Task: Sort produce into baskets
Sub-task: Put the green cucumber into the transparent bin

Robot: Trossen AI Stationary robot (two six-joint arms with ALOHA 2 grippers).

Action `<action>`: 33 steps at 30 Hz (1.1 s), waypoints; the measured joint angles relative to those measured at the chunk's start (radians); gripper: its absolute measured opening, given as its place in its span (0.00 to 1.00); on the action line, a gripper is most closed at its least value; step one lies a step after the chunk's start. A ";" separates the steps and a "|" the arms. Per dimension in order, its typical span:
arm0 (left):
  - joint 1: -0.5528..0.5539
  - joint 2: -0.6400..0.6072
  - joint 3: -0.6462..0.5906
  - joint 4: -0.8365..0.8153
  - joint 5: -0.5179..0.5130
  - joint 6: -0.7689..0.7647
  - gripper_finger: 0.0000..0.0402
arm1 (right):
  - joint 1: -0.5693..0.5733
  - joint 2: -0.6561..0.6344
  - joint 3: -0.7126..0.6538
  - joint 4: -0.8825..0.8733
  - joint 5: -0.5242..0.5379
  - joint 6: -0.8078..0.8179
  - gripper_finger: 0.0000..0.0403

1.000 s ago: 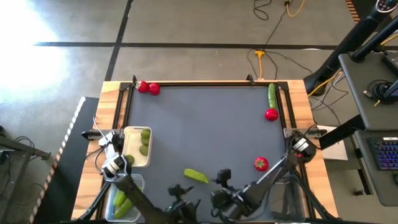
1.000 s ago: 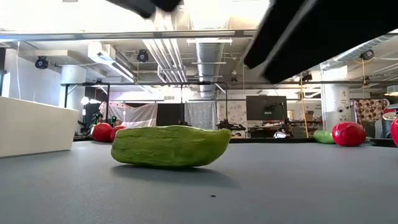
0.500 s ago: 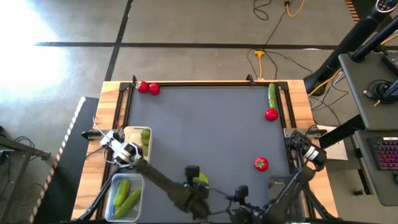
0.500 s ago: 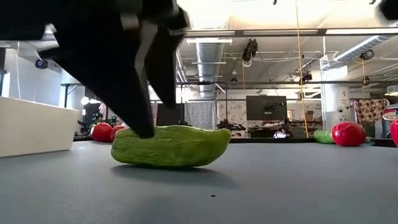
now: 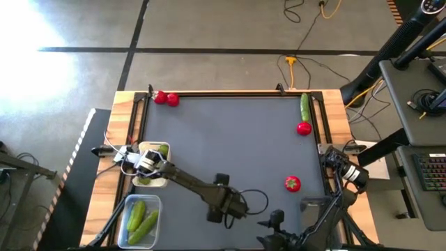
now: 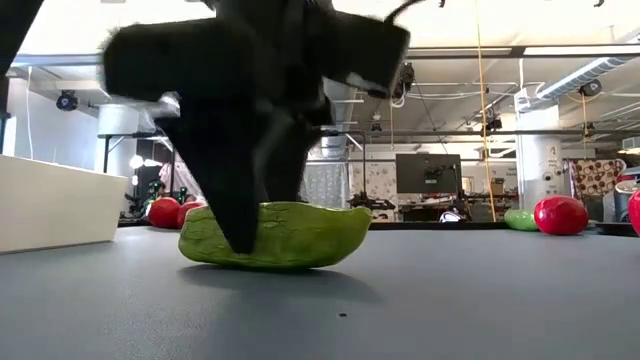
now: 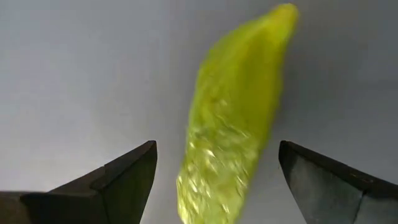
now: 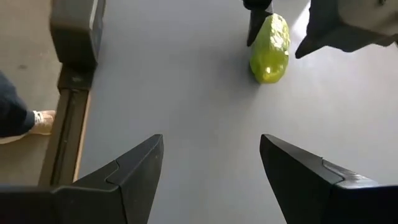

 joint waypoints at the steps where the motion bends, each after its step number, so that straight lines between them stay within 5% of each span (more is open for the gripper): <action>1: 0.004 0.001 -0.009 0.014 0.002 0.003 0.79 | 0.000 0.000 -0.007 0.002 0.000 0.012 0.65; 9: 0.000 -0.001 -0.086 0.078 0.024 0.033 0.70 | 0.000 0.000 -0.045 0.000 -0.002 0.057 0.65; 19: -0.041 0.000 -0.040 0.023 0.011 -0.053 0.30 | 0.000 0.000 -0.078 0.000 0.008 0.094 0.65; 27: -0.143 -0.001 0.247 -0.335 0.010 -0.291 0.30 | 0.000 0.000 -0.094 0.002 0.008 0.111 0.65; 33: -0.274 -0.018 0.360 -0.304 0.015 -0.452 0.30 | 0.000 0.000 -0.094 0.003 0.028 0.108 0.65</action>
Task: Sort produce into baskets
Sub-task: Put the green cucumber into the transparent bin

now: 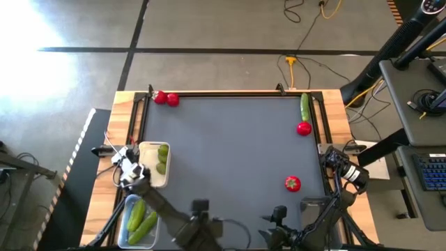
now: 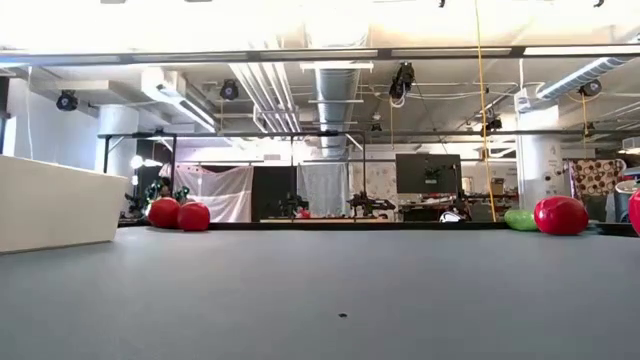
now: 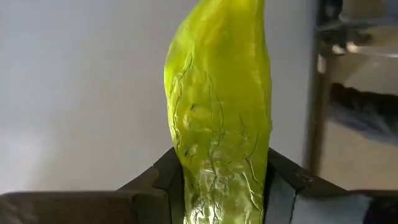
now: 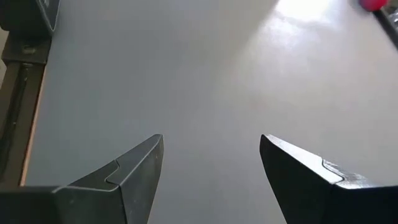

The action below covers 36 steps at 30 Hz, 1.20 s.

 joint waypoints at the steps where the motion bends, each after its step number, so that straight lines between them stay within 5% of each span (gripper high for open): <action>1: -0.019 -0.007 -0.008 -0.016 -0.003 -0.035 0.30 | 0.000 0.000 0.000 -0.001 0.008 -0.004 0.65; 15: -0.228 -0.065 -0.176 -0.021 0.029 -0.376 0.31 | -0.015 -0.001 0.000 0.003 0.037 -0.008 0.65; 24: -0.342 -0.378 -0.620 -0.023 0.063 -0.850 0.31 | -0.033 -0.002 0.011 0.006 0.042 -0.032 0.65; 29: -0.388 -0.549 -0.872 0.030 0.183 -1.166 0.31 | -0.036 -0.002 0.012 0.004 0.045 -0.040 0.65; 36: -0.384 -0.639 -1.116 0.250 0.222 -1.256 0.35 | -0.044 -0.003 0.012 0.006 0.049 -0.041 0.65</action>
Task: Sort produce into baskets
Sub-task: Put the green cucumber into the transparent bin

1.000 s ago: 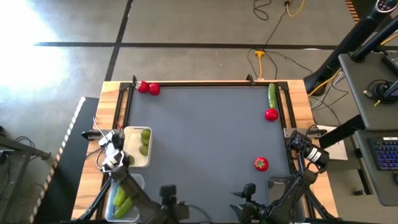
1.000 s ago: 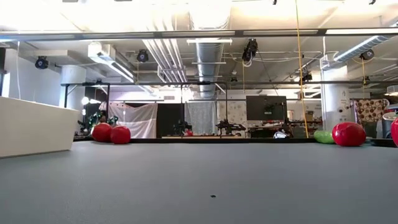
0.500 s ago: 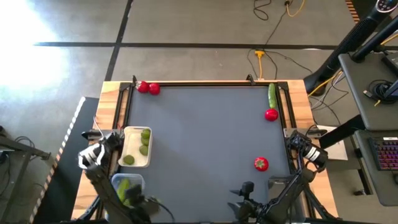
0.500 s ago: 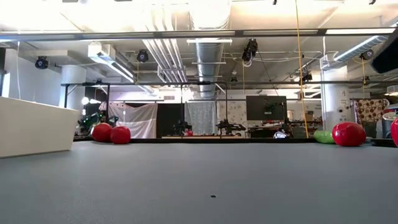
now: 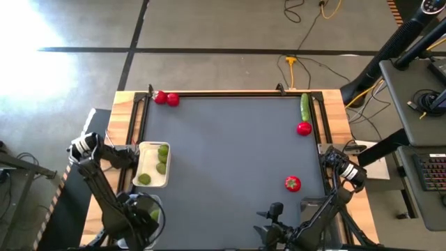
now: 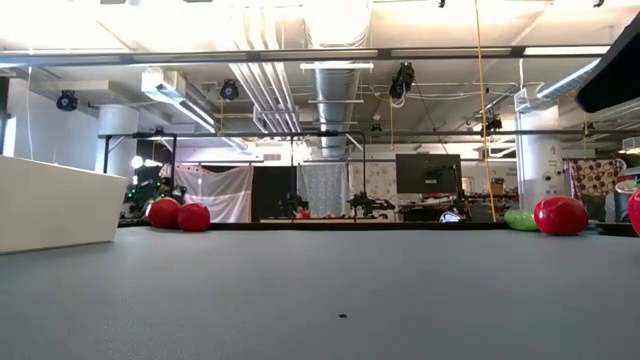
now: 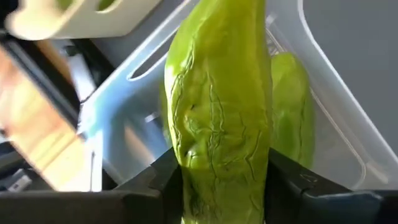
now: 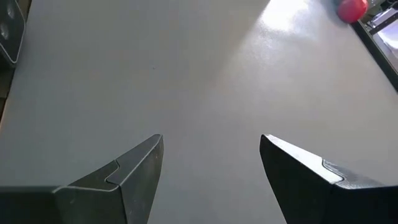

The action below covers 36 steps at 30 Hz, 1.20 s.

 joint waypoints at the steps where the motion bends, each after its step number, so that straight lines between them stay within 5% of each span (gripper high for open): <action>1: 0.002 -0.001 -0.018 0.023 0.000 0.001 0.37 | 0.000 0.000 0.000 0.001 0.000 0.000 0.65; 10: 0.002 0.008 -0.014 -0.005 0.021 0.054 0.62 | -0.002 -0.010 0.000 0.001 0.000 0.000 0.65; 16: 0.005 0.008 0.115 -0.206 -0.035 0.053 0.67 | -0.013 -0.038 0.000 0.000 0.000 -0.002 0.65; 25: 0.039 0.003 0.188 -0.273 -0.622 0.100 0.65 | -0.109 -0.130 -0.003 -0.065 0.044 -0.076 0.65; 36: 0.136 0.022 0.036 -0.155 -1.456 0.215 0.60 | -0.414 -0.176 -0.042 -0.363 -0.021 -0.046 0.65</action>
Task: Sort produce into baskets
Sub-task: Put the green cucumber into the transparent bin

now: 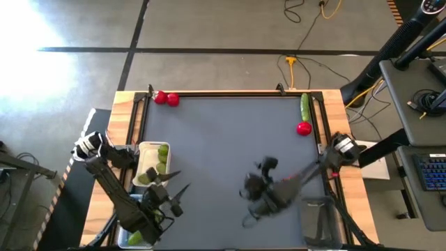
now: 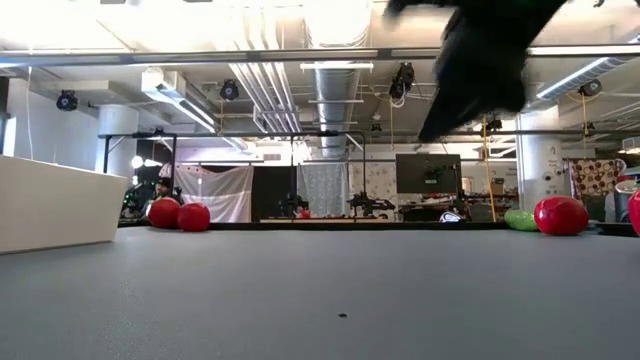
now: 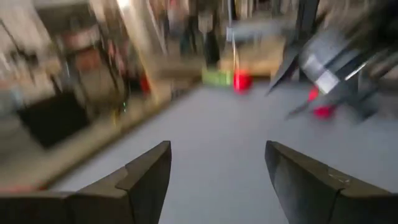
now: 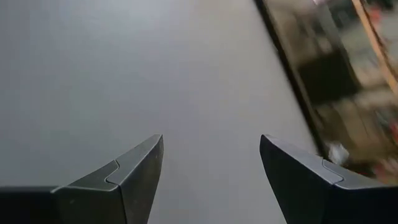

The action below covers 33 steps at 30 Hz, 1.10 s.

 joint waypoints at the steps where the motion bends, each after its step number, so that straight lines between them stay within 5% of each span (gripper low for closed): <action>1: 0.013 0.003 -0.012 0.017 -0.052 0.000 0.60 | -0.041 0.000 -0.012 -0.024 -0.004 0.017 0.65; 4: 0.067 0.010 -0.043 0.086 -0.101 -0.015 0.60 | -0.175 -0.018 -0.075 -0.044 -0.007 0.053 0.65; 8: 0.149 0.029 -0.059 0.173 -0.028 0.007 0.60 | -0.363 -0.059 -0.169 -0.045 -0.014 0.015 0.65; 17: 0.291 0.124 -0.060 0.412 0.030 0.269 0.60 | -0.828 -0.224 -0.351 0.029 -0.041 -0.276 0.65; 26: 0.387 0.277 -0.035 0.651 0.159 0.599 0.60 | -1.313 -0.295 -0.395 0.171 -0.385 -0.355 0.65; 33: 0.374 0.430 0.046 0.657 0.196 0.607 0.60 | -1.469 -0.283 -0.351 0.174 -0.497 -0.346 0.65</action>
